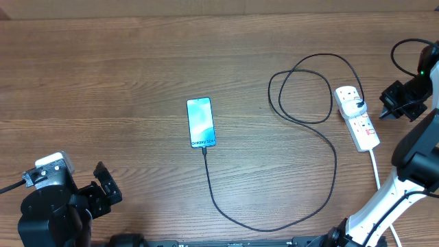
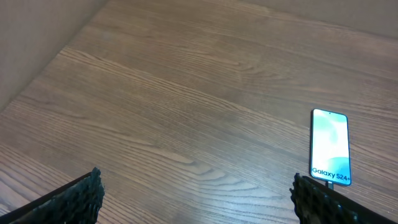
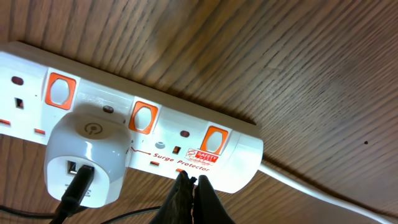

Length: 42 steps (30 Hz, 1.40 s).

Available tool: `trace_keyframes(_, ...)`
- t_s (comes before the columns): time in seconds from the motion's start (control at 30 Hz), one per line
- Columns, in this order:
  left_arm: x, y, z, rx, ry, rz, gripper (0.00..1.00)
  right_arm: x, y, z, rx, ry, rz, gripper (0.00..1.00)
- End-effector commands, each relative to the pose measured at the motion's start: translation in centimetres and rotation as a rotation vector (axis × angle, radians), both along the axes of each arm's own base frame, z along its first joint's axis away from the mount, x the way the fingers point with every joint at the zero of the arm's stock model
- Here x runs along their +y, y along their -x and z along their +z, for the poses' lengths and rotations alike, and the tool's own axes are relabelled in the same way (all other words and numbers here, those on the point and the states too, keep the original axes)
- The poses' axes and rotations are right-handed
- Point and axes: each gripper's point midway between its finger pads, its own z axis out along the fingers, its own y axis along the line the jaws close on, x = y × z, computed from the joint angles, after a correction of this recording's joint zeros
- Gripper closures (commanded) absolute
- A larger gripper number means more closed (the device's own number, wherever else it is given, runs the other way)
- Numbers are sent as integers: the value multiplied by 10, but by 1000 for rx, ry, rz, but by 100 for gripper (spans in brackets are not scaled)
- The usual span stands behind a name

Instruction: Plug charger to phone and switch on socket

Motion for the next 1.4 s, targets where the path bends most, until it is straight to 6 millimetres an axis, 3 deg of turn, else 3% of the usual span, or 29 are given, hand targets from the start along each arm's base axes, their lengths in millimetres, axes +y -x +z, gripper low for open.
trace_keyframes(0.0,2,1,0,-9,-1,14,0,4,-7,-1,-23,-27,18,96)
trace_keyframes(0.57,2,1,0,-9,-1,14,0,10,-20,-19,-67,-75,25,96)
trace_keyframes(0.8,2,1,0,-9,-1,14,0,22,-23,-32,-74,-93,47,96)
trace_keyframes(1.37,2,1,0,-9,-1,14,0,26,-31,-33,-103,-102,54,96)
